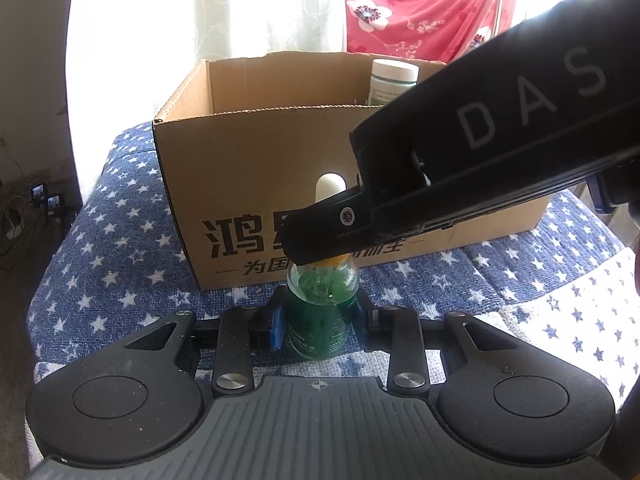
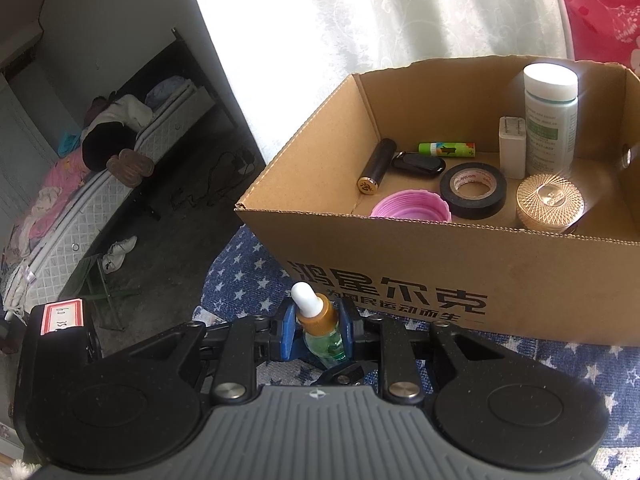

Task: Organize rigid objects
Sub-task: 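Grasp the green dropper bottle by its neck with the right gripper, then lift the dropper bottle and carry it over the box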

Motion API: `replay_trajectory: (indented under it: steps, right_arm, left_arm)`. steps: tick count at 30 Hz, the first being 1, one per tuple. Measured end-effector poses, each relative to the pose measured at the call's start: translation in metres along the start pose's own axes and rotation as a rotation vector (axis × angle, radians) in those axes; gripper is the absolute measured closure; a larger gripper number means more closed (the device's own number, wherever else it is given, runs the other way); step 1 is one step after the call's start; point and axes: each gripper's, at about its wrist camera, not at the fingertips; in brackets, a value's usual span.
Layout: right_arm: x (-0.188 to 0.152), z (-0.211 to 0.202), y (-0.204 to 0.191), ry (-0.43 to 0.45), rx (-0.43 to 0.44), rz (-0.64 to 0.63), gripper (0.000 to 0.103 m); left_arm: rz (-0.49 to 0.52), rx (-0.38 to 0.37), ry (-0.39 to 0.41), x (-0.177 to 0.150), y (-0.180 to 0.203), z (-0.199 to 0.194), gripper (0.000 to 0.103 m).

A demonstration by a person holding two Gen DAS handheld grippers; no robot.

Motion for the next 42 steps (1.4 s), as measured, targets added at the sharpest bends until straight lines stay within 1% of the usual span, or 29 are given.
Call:
replay_trajectory:
  steps: [13,18,23,36,37,40,41,42]
  right_arm:
    - [0.0,0.0,0.011,0.001,0.025,0.046,0.078]
    - [0.003,-0.003,0.013,0.008,0.034,0.058,0.078]
    - [0.002,-0.01,0.012,0.018,0.034,0.055,0.078]
    - [0.0,-0.029,0.015,0.049,0.038,0.067,0.078]
    - [0.0,-0.03,0.016,0.051,0.037,0.066,0.078]
    - [0.0,-0.033,0.017,0.053,0.032,0.066,0.077]
    - [0.0,-0.033,0.017,0.054,0.031,0.067,0.077]
    - [-0.001,-0.035,0.018,0.056,0.028,0.067,0.077]
  left_arm:
    - [0.012,0.012,-0.006,-0.004,0.012,0.005,0.071]
    - [0.017,0.0,0.006,-0.001,0.011,0.005,0.072]
    - [0.021,-0.001,0.013,-0.001,0.016,-0.005,0.072]
    - [0.075,0.005,0.041,-0.001,0.04,-0.025,0.072]
    - [0.081,0.006,0.042,-0.001,0.034,-0.021,0.072]
    - [0.097,0.011,0.046,-0.003,0.038,-0.023,0.072]
    - [0.1,0.011,0.045,0.001,0.029,-0.012,0.072]
    - [0.102,0.01,0.046,0.001,0.03,-0.013,0.072]
Point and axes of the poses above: each gripper's, at about its wrist camera, not at the fingertips, and z roughly the way its jaws point, y to its right, x to its top, and after that the axes turned 7 degrees about y, right-handed
